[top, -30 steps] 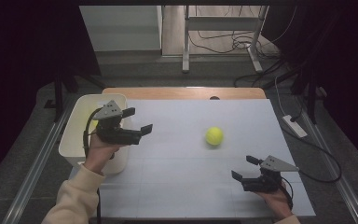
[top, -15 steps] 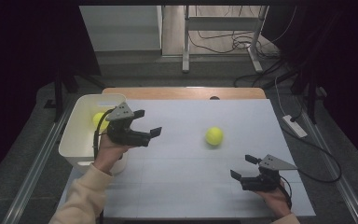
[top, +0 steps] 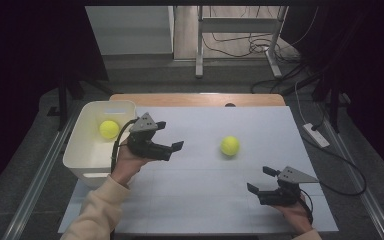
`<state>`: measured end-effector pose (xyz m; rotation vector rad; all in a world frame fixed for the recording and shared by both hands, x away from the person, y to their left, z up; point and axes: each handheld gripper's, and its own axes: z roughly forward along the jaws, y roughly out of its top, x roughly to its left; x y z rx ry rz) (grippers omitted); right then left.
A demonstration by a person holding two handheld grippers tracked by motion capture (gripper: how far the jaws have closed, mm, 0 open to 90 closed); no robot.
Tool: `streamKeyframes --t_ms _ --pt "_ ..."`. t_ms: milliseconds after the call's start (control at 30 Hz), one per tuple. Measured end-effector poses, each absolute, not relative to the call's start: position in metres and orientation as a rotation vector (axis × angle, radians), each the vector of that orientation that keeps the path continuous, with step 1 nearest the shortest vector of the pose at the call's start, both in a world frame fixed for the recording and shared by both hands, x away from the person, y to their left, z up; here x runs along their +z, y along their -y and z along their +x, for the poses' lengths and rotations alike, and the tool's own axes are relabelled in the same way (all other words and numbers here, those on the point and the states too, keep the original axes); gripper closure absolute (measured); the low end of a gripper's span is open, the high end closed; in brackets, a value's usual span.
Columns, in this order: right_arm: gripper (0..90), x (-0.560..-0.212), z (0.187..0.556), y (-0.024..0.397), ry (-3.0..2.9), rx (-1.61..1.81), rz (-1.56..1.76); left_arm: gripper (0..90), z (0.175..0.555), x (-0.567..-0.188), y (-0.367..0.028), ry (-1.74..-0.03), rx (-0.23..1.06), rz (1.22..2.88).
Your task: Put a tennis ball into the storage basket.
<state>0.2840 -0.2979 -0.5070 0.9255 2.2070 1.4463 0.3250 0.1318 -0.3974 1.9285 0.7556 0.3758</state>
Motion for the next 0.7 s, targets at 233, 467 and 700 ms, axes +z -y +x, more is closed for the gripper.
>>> streamKeyframes --t_ms 233,467,700 --pt "11.3 -0.507 0.282 0.297 -2.204 1.445 0.924 8.7 0.327 -0.403 -0.124 -0.748 0.37 1.957" --pt "11.3 -0.507 0.285 0.295 -2.208 1.442 0.914 8.6 0.331 -0.409 -0.118 -0.747 0.354 1.97" --pt "11.3 -0.507 0.285 0.295 -2.213 1.441 0.911 8.1 0.336 -0.417 -0.109 -0.752 0.33 1.984"
